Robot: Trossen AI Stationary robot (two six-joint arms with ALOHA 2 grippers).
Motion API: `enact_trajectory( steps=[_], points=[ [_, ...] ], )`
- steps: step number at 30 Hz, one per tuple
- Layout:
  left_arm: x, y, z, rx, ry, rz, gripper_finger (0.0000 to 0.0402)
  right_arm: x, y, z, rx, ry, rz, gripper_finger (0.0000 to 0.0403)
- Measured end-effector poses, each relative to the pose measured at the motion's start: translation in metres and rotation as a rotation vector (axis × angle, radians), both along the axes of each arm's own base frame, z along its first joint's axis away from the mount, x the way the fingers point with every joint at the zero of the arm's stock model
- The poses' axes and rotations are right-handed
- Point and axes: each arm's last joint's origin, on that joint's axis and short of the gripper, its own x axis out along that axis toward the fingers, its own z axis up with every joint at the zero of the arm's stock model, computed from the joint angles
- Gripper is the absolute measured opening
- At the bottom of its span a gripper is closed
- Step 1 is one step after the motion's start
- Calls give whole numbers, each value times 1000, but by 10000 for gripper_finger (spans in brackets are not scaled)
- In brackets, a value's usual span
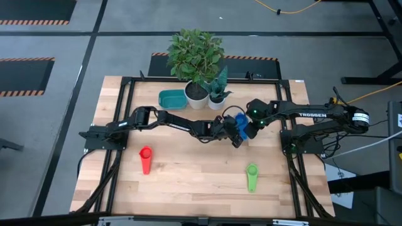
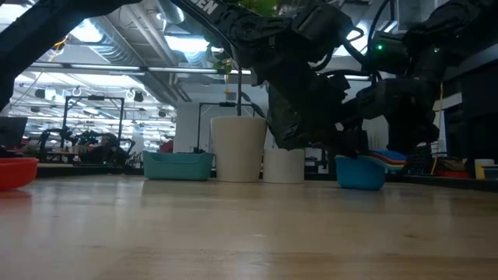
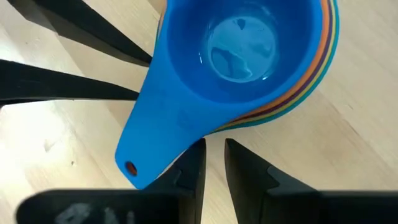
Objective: Nest measuring cups in basket
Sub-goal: Stack the red measuring cup on top of the light blue measuring cup
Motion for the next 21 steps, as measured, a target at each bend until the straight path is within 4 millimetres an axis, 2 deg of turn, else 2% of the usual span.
enact_trajectory(
  steps=[5, 11, 15, 21],
  points=[
    [-1, -5, 2, 42, 24, -34, 81, -4, 1, -1, 6, 33, 24, 65],
    [-13, -14, 34, 110, 81, -58, 81, -7, 2, 10, -5, 33, 24, 65],
    [-33, -22, 60, 124, 188, -76, 81, -12, 3, 24, -29, 0, 29, 65],
    [-81, -47, 106, 106, 396, -180, 81, -21, 7, 42, -70, -96, 41, 65]
  ],
)
